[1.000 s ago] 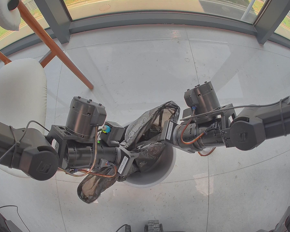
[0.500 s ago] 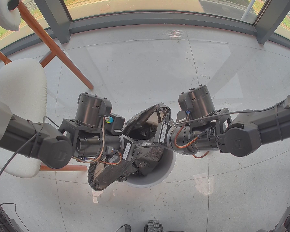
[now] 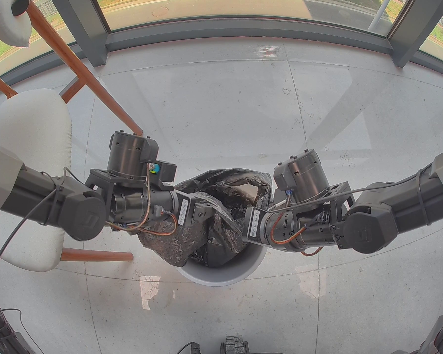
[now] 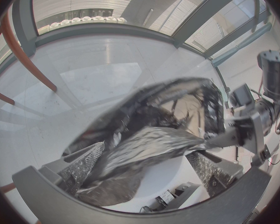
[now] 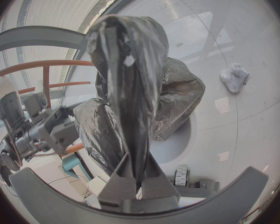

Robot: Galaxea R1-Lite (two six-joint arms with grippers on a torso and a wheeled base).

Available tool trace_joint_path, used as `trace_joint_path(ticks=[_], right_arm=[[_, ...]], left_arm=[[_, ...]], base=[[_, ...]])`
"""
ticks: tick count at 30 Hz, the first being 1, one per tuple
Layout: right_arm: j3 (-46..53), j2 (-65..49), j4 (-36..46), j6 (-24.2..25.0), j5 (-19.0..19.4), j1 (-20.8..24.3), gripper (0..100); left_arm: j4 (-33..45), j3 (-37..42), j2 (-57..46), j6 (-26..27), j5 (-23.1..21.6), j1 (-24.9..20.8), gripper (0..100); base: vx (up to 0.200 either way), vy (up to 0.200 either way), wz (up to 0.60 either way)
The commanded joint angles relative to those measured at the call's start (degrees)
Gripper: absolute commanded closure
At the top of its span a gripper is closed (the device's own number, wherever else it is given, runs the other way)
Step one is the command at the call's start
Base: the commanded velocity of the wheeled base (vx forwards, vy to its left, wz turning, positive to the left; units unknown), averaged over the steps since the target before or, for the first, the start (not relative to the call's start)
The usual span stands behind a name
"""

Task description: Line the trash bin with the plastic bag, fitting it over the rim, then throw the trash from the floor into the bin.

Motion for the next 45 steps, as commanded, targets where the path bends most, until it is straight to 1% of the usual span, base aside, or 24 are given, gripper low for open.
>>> trace_joint_path(ticks=[1,3,4,5,6,8,11,16,20,21,25,28,36,37,40,42,45], right_arm=[[0.54,0.42,-1.27,-0.04,-0.38,-0.39,100],[0.37,0.42,-1.27,-0.13,-0.38,-0.57,100],[0.37,0.42,-1.27,-0.13,-0.38,-0.65,100],[0.37,0.42,-1.27,-0.13,-0.38,-0.65,100],[0.28,0.42,-1.27,-0.13,-0.47,-0.74,100],[0.37,0.42,-1.27,-0.13,-0.47,-0.92,100],[0.54,0.42,-1.27,-0.13,-0.56,-0.92,100],[1.33,0.68,-1.18,-0.21,-0.73,-0.57,100],[2.30,0.60,-1.27,-0.56,-0.73,-0.13,100],[3.00,0.42,-1.27,-0.65,-0.73,-0.04,100],[4.59,-0.11,-2.06,-0.65,-0.73,0.22,100],[5.29,-0.19,-3.03,-0.65,-0.65,0.58,100],[5.20,-0.19,-3.47,-0.83,-0.73,0.58,100],[5.47,-0.37,-3.47,-1.71,-0.65,0.58,100],[6.52,-0.81,-3.64,-3.73,-0.73,0.66,100],[7.49,-1.69,-3.64,-4.34,-0.73,1.10,100],[8.28,-2.48,-3.64,-4.34,-0.65,1.28,100]], left_arm=[[-0.12,5.08,-3.55,-1.62,-1.38,-2.52,0],[-0.20,7.36,-4.43,-1.54,-2.08,-3.05,0],[-0.20,8.86,-5.66,-1.45,-2.52,-4.10,0],[-0.20,8.86,-5.66,-1.45,-2.52,-4.10,0],[-0.12,10.53,-7.51,-1.62,-2.61,-5.42,0],[0.15,11.49,-9.27,-1.62,-2.70,-6.65,0],[0.32,11.58,-11.20,-1.54,-3.05,-7.27,0],[0.41,8.51,-11.55,-1.27,-3.49,-6.92,0],[0.23,5.52,-10.94,-1.01,-3.40,-4.28,0],[0.06,4.02,-10.67,-0.39,-3.40,-1.99,0],[-0.20,0.95,-8.21,2.07,-4.01,0.64,0],[-0.29,-0.20,-5.49,4.18,-5.42,2.93,0],[-0.38,-1.16,0.67,9.01,-8.85,3.37,0],[-0.91,-1.95,2.60,10.86,-9.29,3.54,0],[-3.54,-4.06,6.29,15.25,-10.17,5.57,0],[-4.69,-6.35,9.10,18.06,-12.01,6.62,0],[-4.69,-9.51,11.30,19.47,-12.72,8.11,0]], base=[[0.000,0.000,0.00],[0.000,0.000,0.00],[0.000,0.000,0.00],[0.000,0.000,0.00],[0.000,0.000,0.00],[0.000,0.000,0.00],[0.000,0.000,0.00],[0.000,0.000,0.00],[0.000,0.000,0.00],[0.000,0.000,0.00],[0.000,0.000,0.00],[0.000,0.000,0.00],[0.000,0.000,0.00],[0.000,0.000,0.00],[0.000,0.000,0.00],[0.000,0.000,0.00],[0.000,0.000,0.00]])
